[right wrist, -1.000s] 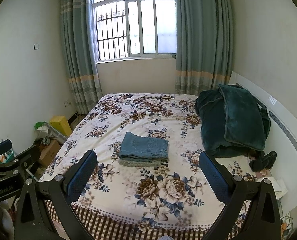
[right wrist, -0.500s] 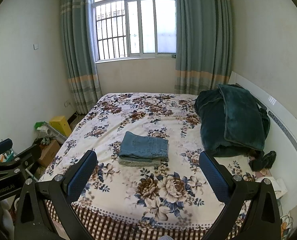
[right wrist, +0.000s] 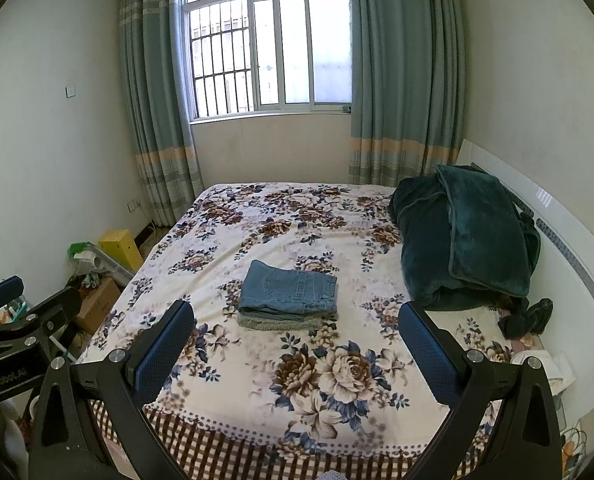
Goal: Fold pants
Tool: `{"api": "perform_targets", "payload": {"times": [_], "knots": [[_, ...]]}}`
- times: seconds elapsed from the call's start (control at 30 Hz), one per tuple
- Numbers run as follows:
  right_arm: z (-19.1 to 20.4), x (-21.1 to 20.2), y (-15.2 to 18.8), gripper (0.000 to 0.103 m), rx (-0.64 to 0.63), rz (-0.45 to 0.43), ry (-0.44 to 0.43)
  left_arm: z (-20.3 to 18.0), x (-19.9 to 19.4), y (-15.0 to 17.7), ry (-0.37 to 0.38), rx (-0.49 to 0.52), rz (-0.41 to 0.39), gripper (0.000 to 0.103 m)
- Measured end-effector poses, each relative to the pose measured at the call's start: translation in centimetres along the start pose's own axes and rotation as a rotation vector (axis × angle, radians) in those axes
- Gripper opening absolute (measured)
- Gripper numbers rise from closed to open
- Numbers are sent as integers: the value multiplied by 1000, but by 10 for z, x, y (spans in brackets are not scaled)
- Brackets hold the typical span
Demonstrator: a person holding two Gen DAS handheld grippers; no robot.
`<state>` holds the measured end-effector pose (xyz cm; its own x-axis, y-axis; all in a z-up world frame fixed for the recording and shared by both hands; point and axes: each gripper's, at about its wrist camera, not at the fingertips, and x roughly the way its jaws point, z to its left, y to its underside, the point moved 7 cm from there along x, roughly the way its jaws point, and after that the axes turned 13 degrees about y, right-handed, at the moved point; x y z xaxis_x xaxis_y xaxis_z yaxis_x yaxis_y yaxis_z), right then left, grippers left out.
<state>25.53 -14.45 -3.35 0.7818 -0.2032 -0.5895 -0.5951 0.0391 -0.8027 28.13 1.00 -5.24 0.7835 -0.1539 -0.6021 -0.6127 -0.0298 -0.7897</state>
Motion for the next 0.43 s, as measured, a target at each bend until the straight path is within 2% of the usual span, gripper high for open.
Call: {"api": "perform_targets", "payload": {"times": [0.43], "knots": [[-1,3,4,103,0,-1,1,-2,-2,0,2,11,-11,103]]}}
